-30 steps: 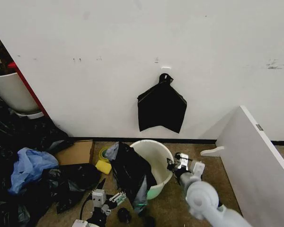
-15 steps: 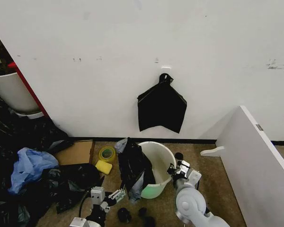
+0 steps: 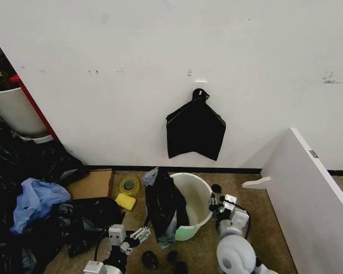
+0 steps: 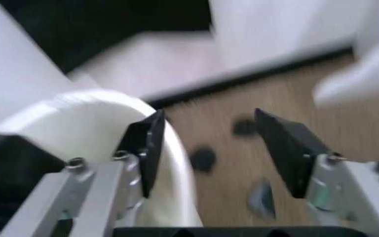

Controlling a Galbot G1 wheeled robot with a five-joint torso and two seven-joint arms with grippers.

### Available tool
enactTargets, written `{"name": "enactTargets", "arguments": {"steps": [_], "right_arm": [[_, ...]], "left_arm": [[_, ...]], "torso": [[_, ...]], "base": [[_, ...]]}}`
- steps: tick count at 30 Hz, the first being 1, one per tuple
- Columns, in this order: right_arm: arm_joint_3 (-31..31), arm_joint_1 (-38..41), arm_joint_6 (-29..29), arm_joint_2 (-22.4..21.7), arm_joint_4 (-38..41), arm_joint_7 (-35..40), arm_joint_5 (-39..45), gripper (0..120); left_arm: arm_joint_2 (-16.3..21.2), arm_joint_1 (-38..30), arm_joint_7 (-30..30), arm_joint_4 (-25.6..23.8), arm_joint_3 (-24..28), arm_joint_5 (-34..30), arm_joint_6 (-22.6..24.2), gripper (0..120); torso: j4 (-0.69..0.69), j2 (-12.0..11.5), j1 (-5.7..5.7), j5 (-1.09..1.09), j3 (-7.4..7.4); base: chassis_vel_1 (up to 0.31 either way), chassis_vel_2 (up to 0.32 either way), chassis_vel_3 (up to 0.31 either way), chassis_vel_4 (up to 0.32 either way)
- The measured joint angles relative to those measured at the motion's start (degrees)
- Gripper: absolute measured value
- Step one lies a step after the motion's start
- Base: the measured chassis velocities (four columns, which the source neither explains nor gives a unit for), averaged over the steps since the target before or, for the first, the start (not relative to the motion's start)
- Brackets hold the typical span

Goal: Place the garbage bag over the trash bin.

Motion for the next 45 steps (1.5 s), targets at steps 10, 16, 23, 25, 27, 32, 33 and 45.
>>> {"name": "enactTargets", "arguments": {"steps": [10,16,23,25,27,32,33,45], "right_arm": [[-0.4,0.8,-7.3,-6.0,11.6,-17.5,-4.7,89],[-3.5,7.2,-15.4,-9.3,11.8,-26.8,-2.0,100],[-11.9,16.0,-19.2,-7.3,5.5,-28.0,-0.4,100],[-13.9,18.2,-19.2,-6.0,2.9,-27.1,-0.6,100],[-15.1,19.6,-19.0,-5.1,0.9,-26.1,-0.9,95],[-16.0,21.1,-16.4,-4.8,-2.6,-23.8,-2.5,80],[-16.0,21.1,-16.1,-5.0,-2.9,-23.5,-2.6,75],[-16.1,20.3,-13.5,-4.8,-3.6,-23.2,-2.8,33]], "left_arm": [[-1.2,0.5,0.0,0.5,0.8,0.3,0.0,100],[-1.2,2.1,0.1,-0.4,-0.9,1.0,0.1,100],[-2.0,3.1,0.1,-0.4,-1.3,2.3,0.0,100],[-2.4,2.9,0.1,-0.3,-1.0,2.6,0.2,100],[-2.7,2.6,0.0,-0.2,-0.8,2.7,0.4,100],[-3.3,2.4,0.0,0.1,-0.5,2.7,0.5,100],[-3.5,2.4,0.0,0.2,-0.4,2.7,0.5,100],[-3.3,2.1,-0.1,0.7,-0.1,2.6,0.4,100]], "torso": [[0.00,0.0,0.00,0.00,0.00],[0.02,0.0,0.00,0.01,0.00],[0.01,0.0,0.00,0.00,0.01],[0.02,0.0,0.00,0.00,0.01],[0.02,0.0,0.00,0.00,0.01],[0.01,0.0,0.00,0.00,0.01],[0.01,0.0,0.00,0.00,0.01],[0.01,0.0,0.00,0.00,0.01]], "base": [[0.000,0.000,0.000,0.000],[0.000,0.000,0.000,0.000],[0.000,0.000,0.000,0.000],[0.000,0.000,0.000,0.000],[0.000,0.000,0.000,0.000],[0.000,0.000,0.000,0.000],[0.000,0.000,0.000,0.000],[0.000,0.000,0.000,0.000]]}}
